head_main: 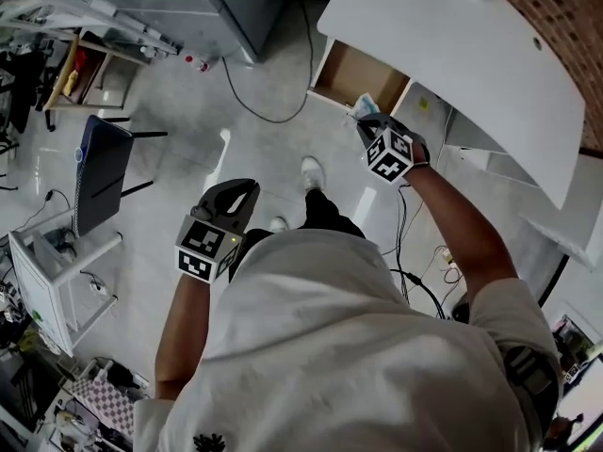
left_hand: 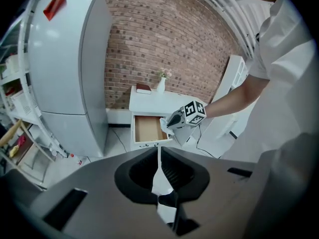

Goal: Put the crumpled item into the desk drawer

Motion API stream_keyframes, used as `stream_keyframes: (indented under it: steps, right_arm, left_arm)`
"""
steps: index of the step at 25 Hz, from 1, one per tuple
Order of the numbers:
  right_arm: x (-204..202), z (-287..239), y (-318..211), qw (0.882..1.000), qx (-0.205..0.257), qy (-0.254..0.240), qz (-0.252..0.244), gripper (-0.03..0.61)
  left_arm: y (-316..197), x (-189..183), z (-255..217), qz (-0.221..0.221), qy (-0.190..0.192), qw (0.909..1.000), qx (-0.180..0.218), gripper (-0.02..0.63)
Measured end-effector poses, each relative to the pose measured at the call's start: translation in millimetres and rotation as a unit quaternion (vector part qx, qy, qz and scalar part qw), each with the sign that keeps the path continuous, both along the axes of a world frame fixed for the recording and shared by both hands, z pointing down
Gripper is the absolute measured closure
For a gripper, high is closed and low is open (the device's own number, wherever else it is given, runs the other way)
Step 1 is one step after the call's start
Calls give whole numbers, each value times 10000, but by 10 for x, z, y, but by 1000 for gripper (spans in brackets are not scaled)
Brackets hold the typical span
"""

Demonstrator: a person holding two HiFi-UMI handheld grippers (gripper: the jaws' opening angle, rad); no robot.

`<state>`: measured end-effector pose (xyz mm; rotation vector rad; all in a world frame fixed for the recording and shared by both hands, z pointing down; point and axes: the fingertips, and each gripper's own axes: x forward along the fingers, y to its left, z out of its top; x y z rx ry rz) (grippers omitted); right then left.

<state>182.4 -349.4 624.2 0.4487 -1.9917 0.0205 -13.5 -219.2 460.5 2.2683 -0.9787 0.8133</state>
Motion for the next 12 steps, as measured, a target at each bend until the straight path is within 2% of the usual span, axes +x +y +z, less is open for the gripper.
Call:
stream_keyframes:
  steps: [8, 12]
  right_arm:
    - [-93, 620, -788, 9985, 24, 420, -363, 549]
    - [-181, 1055, -1120, 9969, -47, 605, -501, 549]
  left_arm:
    - [-223, -34, 44, -302, -22, 9993, -240, 577]
    - [-308, -166, 211, -532, -88, 9973, -492, 577]
